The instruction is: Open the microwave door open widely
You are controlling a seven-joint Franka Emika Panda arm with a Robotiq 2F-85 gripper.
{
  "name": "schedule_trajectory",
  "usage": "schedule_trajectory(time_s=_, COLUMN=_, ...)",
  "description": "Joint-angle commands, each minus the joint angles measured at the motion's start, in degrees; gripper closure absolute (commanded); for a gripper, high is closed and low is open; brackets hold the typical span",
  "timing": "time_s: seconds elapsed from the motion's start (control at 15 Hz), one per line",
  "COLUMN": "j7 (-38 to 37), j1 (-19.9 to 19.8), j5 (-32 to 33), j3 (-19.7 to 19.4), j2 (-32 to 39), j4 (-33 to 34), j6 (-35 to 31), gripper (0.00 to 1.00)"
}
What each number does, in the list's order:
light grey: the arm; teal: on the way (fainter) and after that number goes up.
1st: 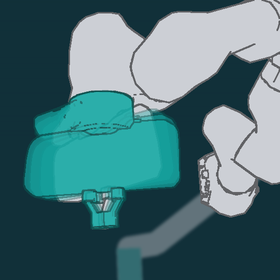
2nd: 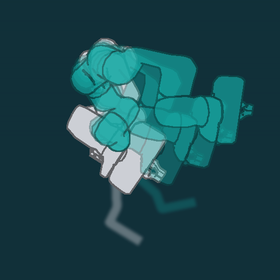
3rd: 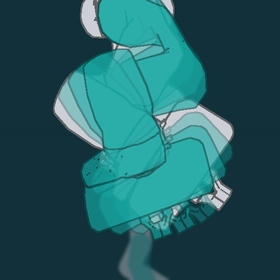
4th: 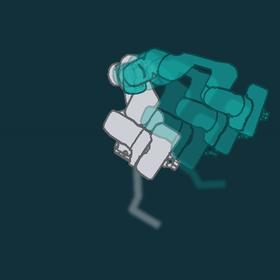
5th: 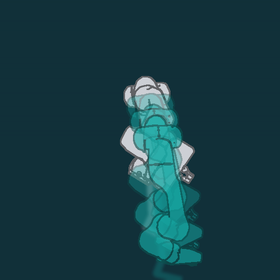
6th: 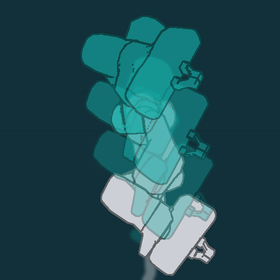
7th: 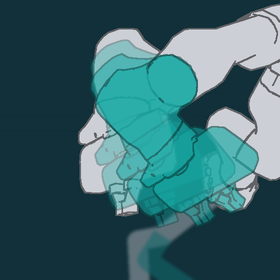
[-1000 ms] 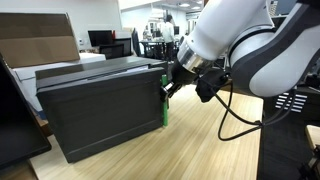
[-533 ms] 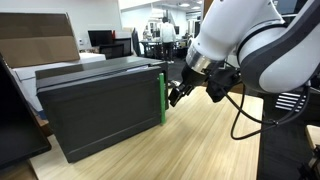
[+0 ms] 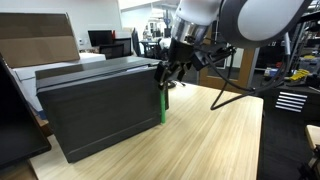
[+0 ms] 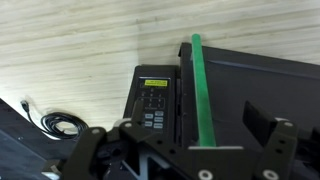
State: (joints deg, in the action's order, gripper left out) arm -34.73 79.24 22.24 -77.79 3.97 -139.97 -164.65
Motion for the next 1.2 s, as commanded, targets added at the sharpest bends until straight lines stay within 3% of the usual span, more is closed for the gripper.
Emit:
schedule_trajectory(time_s=0.0, j7=-1.1, j1=2.1, j5=0.8, j3=-0.7, j2=-4.9, j4=4.8, j6=8.3, gripper=0.00)
schedule_trajectory(time_s=0.27, j7=-2.1, j1=1.7, j5=0.6, j3=1.2, j2=-8.1, j4=11.0, j6=17.5, gripper=0.00)
schedule_trajectory(time_s=0.53, j7=-3.4, j1=1.0, j5=0.7, j3=2.6, j2=-9.3, j4=15.0, j6=21.8, gripper=0.00)
schedule_trajectory(time_s=0.6, j7=-3.4, j1=0.9, j5=0.6, j3=2.5, j2=-9.7, j4=14.8, j6=20.1, gripper=0.00)
schedule_trajectory(time_s=0.67, j7=1.1, j1=-10.1, j5=-5.1, j3=12.5, j2=-5.9, j4=13.7, j6=15.4, gripper=0.25)
schedule_trajectory(time_s=0.73, j7=1.3, j1=-12.2, j5=-5.6, j3=14.3, j2=-5.8, j4=12.9, j6=13.3, gripper=0.26)
schedule_trajectory(time_s=1.13, j7=4.7, j1=-39.3, j5=-9.7, j3=40.5, j2=-5.4, j4=9.7, j6=6.0, gripper=0.68)
